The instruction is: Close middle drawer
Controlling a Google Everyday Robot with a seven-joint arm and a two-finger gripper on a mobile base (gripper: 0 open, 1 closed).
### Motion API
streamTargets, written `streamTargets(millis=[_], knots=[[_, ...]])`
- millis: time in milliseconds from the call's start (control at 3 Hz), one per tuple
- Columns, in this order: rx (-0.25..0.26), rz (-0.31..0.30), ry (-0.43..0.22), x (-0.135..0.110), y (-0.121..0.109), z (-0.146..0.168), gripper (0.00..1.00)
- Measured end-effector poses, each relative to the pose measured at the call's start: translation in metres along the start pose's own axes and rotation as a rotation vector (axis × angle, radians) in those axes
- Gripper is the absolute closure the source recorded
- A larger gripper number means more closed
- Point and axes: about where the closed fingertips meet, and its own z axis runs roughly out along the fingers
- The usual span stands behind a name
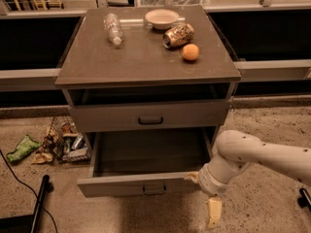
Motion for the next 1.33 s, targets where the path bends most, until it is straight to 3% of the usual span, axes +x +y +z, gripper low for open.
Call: streamTargets(millis=[667,1333], knots=[[-0.010,-0.011,0.004,0.050,-0.021,0.037,0.41],[0.025,0.037,-0.021,0.104,-0.055,0.056,0.88]])
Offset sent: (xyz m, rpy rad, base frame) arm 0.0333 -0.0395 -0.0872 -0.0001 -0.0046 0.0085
